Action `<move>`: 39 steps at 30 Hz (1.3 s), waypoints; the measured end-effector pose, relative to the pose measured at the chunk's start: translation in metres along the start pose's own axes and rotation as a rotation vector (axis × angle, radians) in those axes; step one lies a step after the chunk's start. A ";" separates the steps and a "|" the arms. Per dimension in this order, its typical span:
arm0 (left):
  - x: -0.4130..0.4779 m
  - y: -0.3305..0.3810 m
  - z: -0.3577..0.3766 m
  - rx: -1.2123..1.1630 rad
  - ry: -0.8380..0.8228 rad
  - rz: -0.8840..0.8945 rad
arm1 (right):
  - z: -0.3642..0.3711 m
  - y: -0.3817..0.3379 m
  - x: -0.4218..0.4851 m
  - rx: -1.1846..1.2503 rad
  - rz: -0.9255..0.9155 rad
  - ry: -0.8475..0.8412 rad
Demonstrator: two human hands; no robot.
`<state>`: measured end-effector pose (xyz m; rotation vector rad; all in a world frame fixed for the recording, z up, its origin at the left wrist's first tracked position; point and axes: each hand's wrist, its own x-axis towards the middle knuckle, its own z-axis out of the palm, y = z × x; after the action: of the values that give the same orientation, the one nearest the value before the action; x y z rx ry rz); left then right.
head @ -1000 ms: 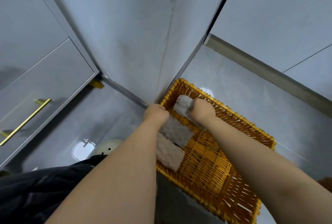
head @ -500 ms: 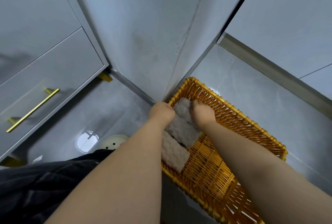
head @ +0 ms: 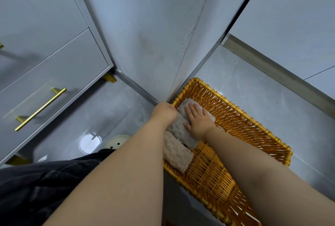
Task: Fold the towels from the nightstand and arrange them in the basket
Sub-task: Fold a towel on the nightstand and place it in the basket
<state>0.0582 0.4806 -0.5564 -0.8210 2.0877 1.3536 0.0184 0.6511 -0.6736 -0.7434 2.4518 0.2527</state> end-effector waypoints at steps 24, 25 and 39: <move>-0.110 0.061 -0.155 1.105 0.465 0.218 | -0.178 -0.114 -0.073 0.199 -0.426 0.859; -0.118 0.065 -0.171 1.110 0.491 0.225 | -0.191 -0.123 -0.073 0.217 -0.430 0.879; -0.214 0.044 -0.349 0.653 1.098 0.512 | -0.404 -0.262 -0.087 0.401 -0.486 1.163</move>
<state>0.1394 0.2161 -0.2512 -0.8338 3.4751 0.2244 0.0391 0.3413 -0.2952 -1.5342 2.9936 -1.1171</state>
